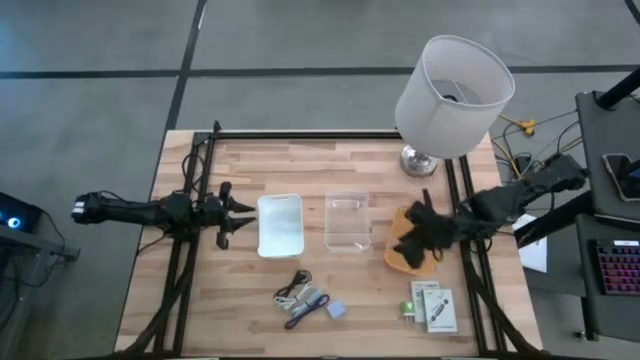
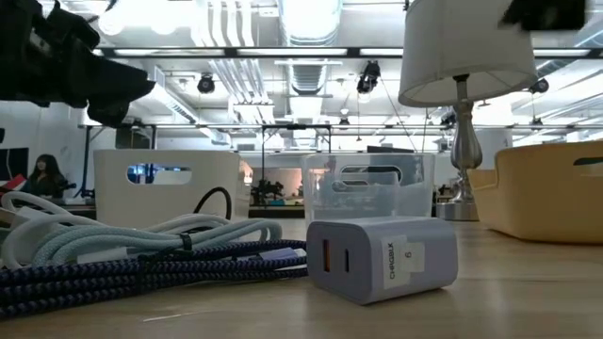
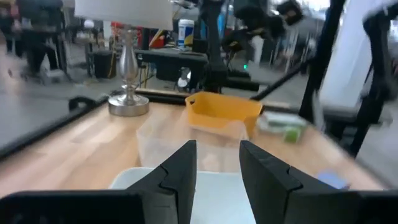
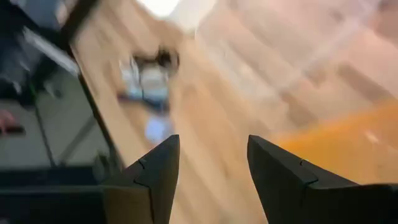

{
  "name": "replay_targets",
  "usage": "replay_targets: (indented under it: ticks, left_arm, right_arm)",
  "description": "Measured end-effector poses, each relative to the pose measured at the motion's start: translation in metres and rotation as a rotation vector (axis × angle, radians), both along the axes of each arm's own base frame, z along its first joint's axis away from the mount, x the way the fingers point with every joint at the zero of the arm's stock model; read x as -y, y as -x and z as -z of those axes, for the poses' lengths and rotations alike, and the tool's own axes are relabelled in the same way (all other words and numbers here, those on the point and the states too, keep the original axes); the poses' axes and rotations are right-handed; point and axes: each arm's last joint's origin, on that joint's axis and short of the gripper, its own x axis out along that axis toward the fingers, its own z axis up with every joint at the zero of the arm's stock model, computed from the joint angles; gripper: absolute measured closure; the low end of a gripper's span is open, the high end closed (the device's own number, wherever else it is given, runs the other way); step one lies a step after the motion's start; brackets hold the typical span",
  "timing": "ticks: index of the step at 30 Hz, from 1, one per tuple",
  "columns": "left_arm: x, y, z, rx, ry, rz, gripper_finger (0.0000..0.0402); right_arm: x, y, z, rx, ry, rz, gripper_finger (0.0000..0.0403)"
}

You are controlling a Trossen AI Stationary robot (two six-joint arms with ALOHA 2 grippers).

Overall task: Pick and place items into bin
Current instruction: Adjust the yellow bin

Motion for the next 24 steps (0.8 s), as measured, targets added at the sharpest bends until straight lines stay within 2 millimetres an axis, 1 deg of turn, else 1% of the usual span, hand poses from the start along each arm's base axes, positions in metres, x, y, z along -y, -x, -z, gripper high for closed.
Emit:
replay_targets:
  ticks: [2, 4, 5, 6, 7, 8, 10, 13, 15, 16, 17, 19, 24]
  left_arm:
    - [0.0, 0.0, -0.003, 0.034, 0.105, -0.001, 0.0295]
    - [0.0, 0.0, -0.005, 0.059, 0.199, -0.001, 0.0295]
    - [0.0, 0.0, -0.005, 0.069, 0.242, 0.0, 0.0295]
    - [0.0, 0.0, -0.007, 0.087, 0.286, 0.002, 0.0295]
    - [0.0, 0.0, -0.008, 0.103, 0.323, 0.003, 0.0295]
    - [0.0, 0.0, -0.009, 0.119, 0.344, 0.002, 0.0295]
    - [0.0, 0.0, -0.011, 0.135, 0.356, -0.005, 0.0295]
    - [-0.001, 0.001, -0.013, 0.161, 0.36, -0.008, 0.0295]
    - [-0.001, 0.001, -0.014, 0.166, 0.361, -0.007, 0.0295]
    - [-0.001, 0.001, -0.014, 0.164, 0.361, -0.007, 0.0295]
    - [-0.001, 0.001, -0.014, 0.163, 0.361, -0.007, 0.0295]
    - [-0.001, 0.001, -0.014, 0.165, 0.361, -0.007, 0.0295]
    - [-0.001, 0.001, -0.014, 0.164, 0.361, -0.008, 0.0295]
  right_arm:
    - [-0.005, 0.014, -0.01, -0.196, 0.037, 0.03, 0.0227]
    - [-0.007, 0.032, -0.018, -0.403, 0.09, 0.171, 0.0227]
    - [-0.009, 0.039, -0.021, -0.452, 0.086, 0.278, 0.0226]
    - [-0.013, 0.041, -0.021, -0.421, 0.042, 0.346, 0.0224]
    - [-0.011, 0.044, -0.019, -0.355, -0.006, 0.406, 0.0219]
    - [-0.008, 0.049, -0.012, -0.342, -0.049, 0.485, 0.0214]
    - [-0.002, 0.056, 0.002, -0.394, -0.082, 0.583, 0.0198]
    - [0.01, 0.074, 0.031, -0.584, -0.103, 0.747, 0.0169]
    - [0.016, 0.084, 0.038, -0.58, -0.164, 0.805, 0.015]
    - [0.019, 0.088, 0.044, -0.579, -0.166, 0.82, 0.0142]
    - [0.021, 0.088, 0.051, -0.574, -0.178, 0.829, 0.0135]
    - [0.02, 0.08, 0.066, -0.527, -0.24, 0.838, 0.0127]
    - [0.017, 0.069, 0.108, -0.511, -0.27, 0.854, 0.013]
